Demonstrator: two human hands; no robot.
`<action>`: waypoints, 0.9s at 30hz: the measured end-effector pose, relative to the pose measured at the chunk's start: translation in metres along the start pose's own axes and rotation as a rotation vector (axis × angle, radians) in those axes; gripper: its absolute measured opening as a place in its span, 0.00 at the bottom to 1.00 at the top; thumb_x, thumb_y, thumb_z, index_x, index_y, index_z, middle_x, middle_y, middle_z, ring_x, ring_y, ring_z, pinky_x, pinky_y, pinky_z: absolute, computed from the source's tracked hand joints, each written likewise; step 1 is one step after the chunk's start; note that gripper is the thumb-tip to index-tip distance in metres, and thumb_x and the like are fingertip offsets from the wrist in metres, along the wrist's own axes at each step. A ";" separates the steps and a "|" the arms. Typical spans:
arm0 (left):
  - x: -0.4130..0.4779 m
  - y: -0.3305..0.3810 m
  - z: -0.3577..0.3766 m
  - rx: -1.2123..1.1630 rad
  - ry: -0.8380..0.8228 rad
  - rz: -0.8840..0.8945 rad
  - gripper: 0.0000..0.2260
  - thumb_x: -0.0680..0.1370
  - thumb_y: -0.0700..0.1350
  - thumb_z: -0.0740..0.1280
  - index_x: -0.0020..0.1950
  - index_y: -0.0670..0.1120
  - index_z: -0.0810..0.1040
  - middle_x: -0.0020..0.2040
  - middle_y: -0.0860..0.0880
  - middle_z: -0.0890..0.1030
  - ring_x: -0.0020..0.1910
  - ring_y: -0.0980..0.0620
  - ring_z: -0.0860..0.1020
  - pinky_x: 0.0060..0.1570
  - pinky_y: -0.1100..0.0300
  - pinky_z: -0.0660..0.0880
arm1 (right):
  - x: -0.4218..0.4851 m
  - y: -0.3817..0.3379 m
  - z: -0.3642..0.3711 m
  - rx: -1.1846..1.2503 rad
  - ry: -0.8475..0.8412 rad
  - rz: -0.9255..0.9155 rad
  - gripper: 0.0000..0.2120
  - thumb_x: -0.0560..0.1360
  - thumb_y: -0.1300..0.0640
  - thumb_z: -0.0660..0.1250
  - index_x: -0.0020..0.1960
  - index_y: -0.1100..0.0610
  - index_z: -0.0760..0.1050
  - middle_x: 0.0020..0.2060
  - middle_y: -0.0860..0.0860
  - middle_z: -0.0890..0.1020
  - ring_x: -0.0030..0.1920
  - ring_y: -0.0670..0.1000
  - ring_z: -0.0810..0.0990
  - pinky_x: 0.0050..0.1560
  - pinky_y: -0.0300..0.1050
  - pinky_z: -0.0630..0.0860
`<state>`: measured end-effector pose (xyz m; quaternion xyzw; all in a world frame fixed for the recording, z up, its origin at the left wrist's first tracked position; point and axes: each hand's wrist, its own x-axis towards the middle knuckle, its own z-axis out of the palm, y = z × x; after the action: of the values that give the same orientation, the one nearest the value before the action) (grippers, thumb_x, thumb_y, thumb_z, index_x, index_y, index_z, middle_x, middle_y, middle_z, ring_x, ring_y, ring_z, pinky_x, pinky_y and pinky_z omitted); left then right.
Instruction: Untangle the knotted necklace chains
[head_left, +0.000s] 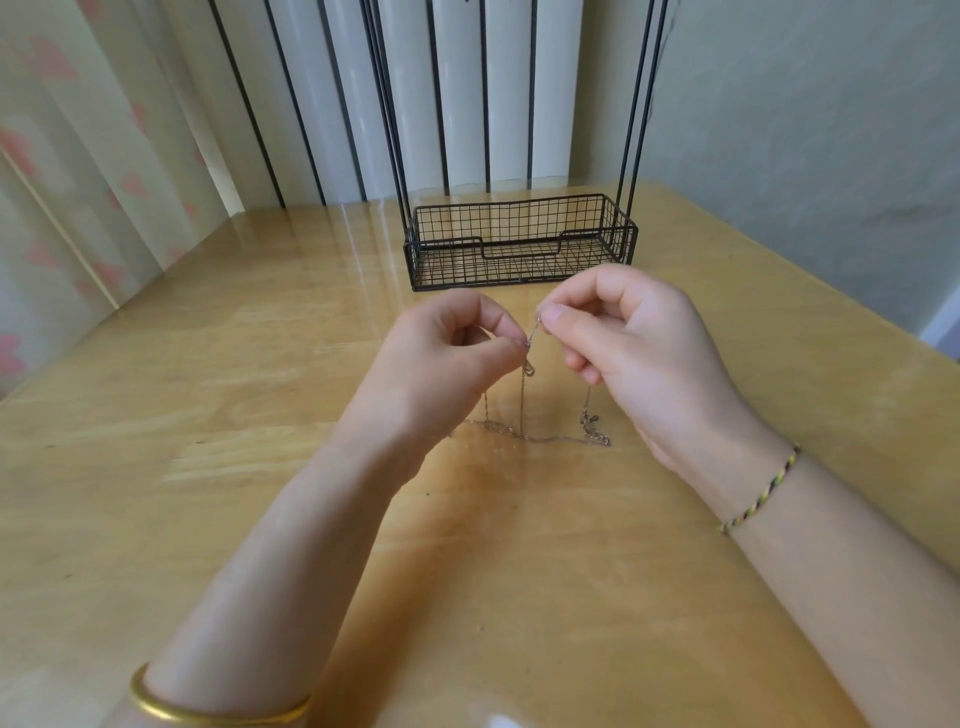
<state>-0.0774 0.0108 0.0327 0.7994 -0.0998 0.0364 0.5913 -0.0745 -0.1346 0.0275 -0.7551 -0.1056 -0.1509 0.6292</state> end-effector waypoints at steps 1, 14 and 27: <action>0.000 0.000 0.001 0.008 0.006 0.003 0.06 0.74 0.38 0.68 0.38 0.47 0.77 0.36 0.45 0.74 0.31 0.51 0.65 0.31 0.58 0.62 | 0.000 0.000 0.000 -0.013 -0.006 0.000 0.07 0.73 0.64 0.67 0.39 0.56 0.77 0.30 0.45 0.76 0.29 0.42 0.72 0.31 0.34 0.68; 0.000 -0.003 0.001 -0.014 0.035 -0.008 0.05 0.76 0.41 0.69 0.40 0.48 0.78 0.39 0.53 0.75 0.31 0.57 0.70 0.31 0.63 0.70 | -0.002 0.001 -0.002 -0.135 -0.050 0.035 0.04 0.71 0.61 0.72 0.38 0.54 0.81 0.27 0.48 0.67 0.29 0.43 0.67 0.34 0.38 0.66; -0.001 0.003 0.002 -0.048 0.050 -0.008 0.03 0.77 0.39 0.67 0.44 0.44 0.79 0.30 0.52 0.78 0.22 0.57 0.67 0.21 0.66 0.64 | 0.002 0.004 -0.003 -0.046 0.028 0.054 0.05 0.70 0.63 0.72 0.39 0.53 0.81 0.31 0.44 0.77 0.31 0.40 0.71 0.29 0.28 0.65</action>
<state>-0.0789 0.0085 0.0346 0.7844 -0.0825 0.0514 0.6126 -0.0718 -0.1382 0.0245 -0.7699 -0.0729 -0.1466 0.6168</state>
